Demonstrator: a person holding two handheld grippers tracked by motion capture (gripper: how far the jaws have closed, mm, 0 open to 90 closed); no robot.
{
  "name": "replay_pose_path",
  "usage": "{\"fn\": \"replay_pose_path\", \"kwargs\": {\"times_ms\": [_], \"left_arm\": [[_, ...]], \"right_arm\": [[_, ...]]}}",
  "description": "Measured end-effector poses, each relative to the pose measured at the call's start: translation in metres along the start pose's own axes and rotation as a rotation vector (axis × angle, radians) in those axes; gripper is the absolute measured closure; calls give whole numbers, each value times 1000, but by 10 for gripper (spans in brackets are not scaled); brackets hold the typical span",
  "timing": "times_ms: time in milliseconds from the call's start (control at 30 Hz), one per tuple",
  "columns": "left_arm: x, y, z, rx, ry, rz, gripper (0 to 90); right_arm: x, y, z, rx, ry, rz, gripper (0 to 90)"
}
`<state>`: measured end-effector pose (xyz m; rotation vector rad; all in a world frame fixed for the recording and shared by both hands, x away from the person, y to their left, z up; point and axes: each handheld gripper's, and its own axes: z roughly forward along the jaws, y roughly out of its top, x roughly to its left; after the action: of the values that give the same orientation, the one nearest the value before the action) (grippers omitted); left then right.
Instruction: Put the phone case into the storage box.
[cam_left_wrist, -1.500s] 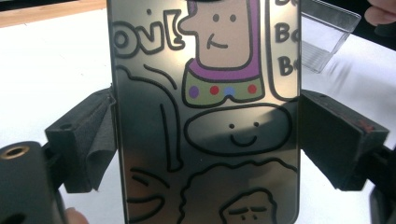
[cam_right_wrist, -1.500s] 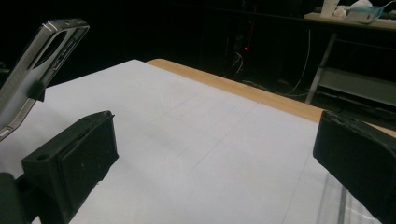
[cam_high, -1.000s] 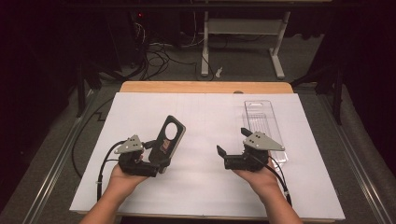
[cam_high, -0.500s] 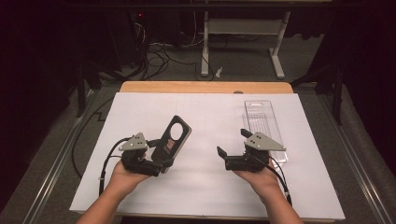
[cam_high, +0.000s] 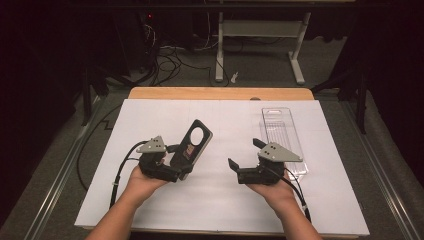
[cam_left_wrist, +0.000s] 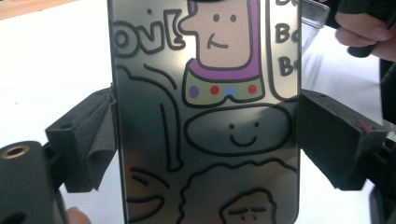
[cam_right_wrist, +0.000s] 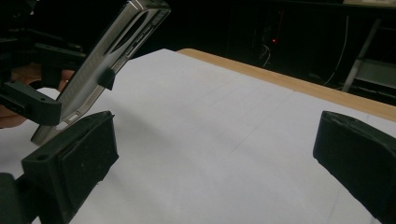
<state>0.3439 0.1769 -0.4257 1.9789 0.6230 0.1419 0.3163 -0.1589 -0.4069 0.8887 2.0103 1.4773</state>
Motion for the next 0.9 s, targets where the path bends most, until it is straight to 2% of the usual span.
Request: {"fn": "replay_pose_path", "kwargs": {"times_ms": [167, 333, 433, 600, 733, 800, 900], "left_arm": [[0, -4, -3, -5, 12, 1, 131], [6, -8, -11, -25, 11, -21, 131], [9, -12, -15, -20, 17, -24, 131], [15, -16, -18, -19, 0, -30, 131], [15, -17, -18, -24, -19, -28, 131], [13, -17, -17, -19, -28, -10, 131], [11, -17, -14, -13, -23, -15, 131]], "right_arm": [[9, 3, 7, -4, 22, -18, 3], [16, 8, 18, 3, 46, -33, 3], [17, 11, 24, 16, 53, -40, 3], [14, 12, 35, 30, 66, -44, 3], [14, 10, 43, 40, 81, -45, 3], [16, 8, 43, 46, 87, -40, 3], [25, 4, 43, 58, 102, -65, 3]]}}
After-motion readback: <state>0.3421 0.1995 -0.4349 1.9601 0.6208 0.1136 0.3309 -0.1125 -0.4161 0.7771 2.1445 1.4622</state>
